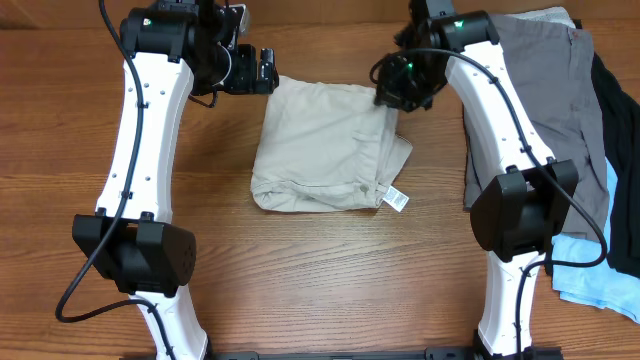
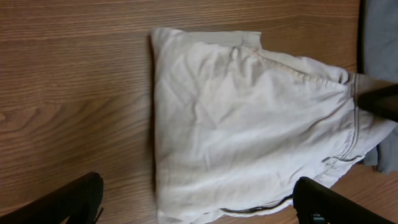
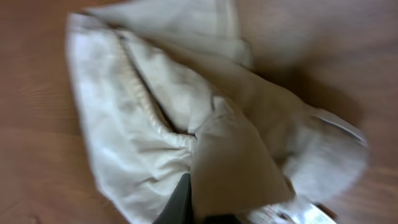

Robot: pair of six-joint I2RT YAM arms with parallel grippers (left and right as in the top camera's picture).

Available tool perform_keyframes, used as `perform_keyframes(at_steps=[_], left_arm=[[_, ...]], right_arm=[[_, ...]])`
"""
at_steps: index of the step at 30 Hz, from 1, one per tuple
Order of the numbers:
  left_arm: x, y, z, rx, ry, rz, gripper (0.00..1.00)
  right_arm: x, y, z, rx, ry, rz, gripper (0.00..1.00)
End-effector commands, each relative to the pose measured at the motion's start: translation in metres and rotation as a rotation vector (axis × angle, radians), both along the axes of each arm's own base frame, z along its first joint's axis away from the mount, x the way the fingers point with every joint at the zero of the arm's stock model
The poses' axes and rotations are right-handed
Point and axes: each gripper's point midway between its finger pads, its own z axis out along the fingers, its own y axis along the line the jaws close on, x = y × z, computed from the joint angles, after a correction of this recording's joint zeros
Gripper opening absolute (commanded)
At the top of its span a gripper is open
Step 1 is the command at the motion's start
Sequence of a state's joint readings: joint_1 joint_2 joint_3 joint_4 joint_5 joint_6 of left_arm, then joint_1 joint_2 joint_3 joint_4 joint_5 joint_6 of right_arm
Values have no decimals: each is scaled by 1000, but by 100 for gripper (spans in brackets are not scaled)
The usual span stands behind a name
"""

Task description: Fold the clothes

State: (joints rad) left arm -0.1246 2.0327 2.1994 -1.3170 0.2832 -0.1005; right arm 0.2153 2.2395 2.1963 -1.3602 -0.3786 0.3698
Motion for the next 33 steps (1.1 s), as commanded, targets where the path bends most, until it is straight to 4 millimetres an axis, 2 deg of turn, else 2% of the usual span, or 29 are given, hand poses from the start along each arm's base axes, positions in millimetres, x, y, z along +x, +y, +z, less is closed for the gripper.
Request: perform_keyframes(at_steps=[1, 5, 6, 7, 8, 10, 11, 15, 18, 21, 22, 23, 25, 30, 33], left_arm=[[-2, -2, 2, 15, -14, -27, 100], [-2, -2, 2, 15, -14, -27, 100], [-2, -2, 2, 15, -14, -27, 100], [-2, -2, 2, 15, -14, -27, 100], [-2, -2, 2, 15, -14, -28, 100], [-2, -2, 2, 15, -14, -28, 100], [-2, -2, 2, 15, -14, -28, 100], [-2, -2, 2, 15, -13, -28, 100], [-3, -2, 2, 19, -14, -34, 100], [-3, -2, 2, 19, -13, -34, 100], [-3, -2, 2, 19, -13, -34, 100], [-3, -2, 2, 19, -12, -34, 100], [-3, -2, 1, 19, -10, -35, 100], [-4, -2, 1, 22, -12, -41, 100], [-4, -2, 1, 21, -11, -41, 100]], right_arm=[[-13, -21, -31, -88, 86, -49, 4], [-24, -33, -76, -116, 154, -94, 4], [-24, -37, -87, -121, 161, -115, 8], [-24, -40, -95, -120, 161, -125, 25], [-23, -43, -100, -118, 155, -132, 52], [-18, -49, -106, -119, 139, -146, 74], [-15, -53, -106, -122, 131, -156, 79], [1, -69, -86, -111, 84, -176, 80], [8, -74, -56, -110, 46, -146, 80], [7, -71, -26, -106, 20, -107, 84], [1, -68, -14, -108, 31, -96, 87], [-3, -67, -12, -110, 44, -92, 88], [-14, -61, -12, -104, 87, -78, 86], [-36, -37, -44, -128, 162, -14, 62], [-52, -28, -72, -140, 220, -10, 41]])
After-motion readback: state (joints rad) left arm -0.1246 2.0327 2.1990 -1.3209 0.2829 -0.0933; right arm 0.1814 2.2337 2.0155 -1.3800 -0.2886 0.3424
